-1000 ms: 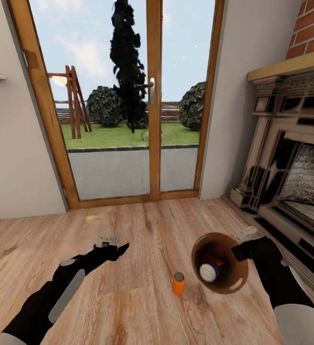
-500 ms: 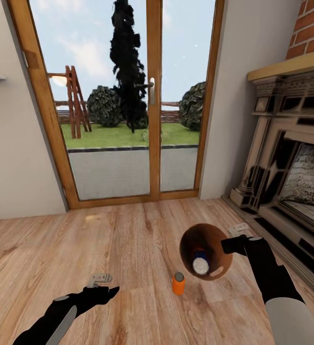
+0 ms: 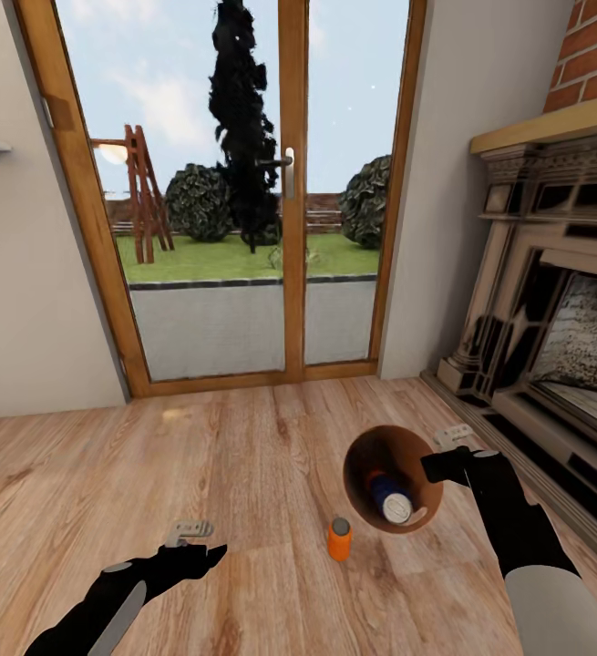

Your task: Put the three can of soda from the living room inside the tash can in the kitchen.

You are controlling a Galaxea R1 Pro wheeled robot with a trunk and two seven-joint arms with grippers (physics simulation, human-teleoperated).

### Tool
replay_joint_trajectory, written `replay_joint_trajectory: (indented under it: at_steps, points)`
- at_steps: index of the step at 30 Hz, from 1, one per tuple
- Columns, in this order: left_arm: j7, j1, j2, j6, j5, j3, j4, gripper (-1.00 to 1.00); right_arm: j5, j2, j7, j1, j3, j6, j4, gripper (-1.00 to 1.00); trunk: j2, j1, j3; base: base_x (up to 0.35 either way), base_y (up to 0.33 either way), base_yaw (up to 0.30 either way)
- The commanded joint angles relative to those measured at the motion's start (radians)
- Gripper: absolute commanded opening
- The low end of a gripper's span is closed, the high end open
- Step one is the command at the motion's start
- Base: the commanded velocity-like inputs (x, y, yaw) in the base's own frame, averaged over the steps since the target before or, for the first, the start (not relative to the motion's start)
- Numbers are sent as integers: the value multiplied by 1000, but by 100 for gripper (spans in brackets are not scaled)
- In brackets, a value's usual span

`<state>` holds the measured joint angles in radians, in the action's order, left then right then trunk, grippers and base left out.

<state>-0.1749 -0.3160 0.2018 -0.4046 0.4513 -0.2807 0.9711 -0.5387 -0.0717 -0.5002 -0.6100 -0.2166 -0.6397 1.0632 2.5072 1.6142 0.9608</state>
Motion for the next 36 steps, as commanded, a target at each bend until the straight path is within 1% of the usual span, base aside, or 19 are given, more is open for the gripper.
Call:
replay_joint_trajectory:
  at_steps: [1,8,16,18,21,23,29,33,36]
  points:
    - [0,0,0,0,0,0,0,100,12,0,-3,0,0,-1,1,-100,0,0,0,0,0,0]
    - [0,0,-1,1,0,0,0,100,12,10,3,0,0,-8,1,-100,0,0,-5,0,0,-104]
    - [0,0,-1,1,0,0,-1,100,12,3,2,0,-3,-10,1,-100,0,0,-15,0,0,-181]
    - [0,0,-1,1,0,0,-2,100,13,2,-2,0,-41,-9,1,-100,0,0,-17,0,0,-185]
    - [0,0,-1,1,0,0,-2,100,12,-1,-7,0,-75,-9,1,-100,0,0,-21,0,0,-185]
    - [0,0,-1,1,0,0,-2,100,12,-3,-9,0,-86,-10,1,-100,0,0,-23,0,0,-185]
    - [0,0,-1,2,0,0,-3,100,11,-6,-9,0,-96,-11,1,-100,0,0,-31,0,0,-185]
    - [0,0,-11,4,0,0,-18,100,11,-6,-11,0,-142,-11,1,-100,0,0,-35,0,0,-185]
    - [0,0,-15,4,0,0,-23,100,12,-6,-11,0,-157,-11,1,-100,0,0,-39,0,0,-185]
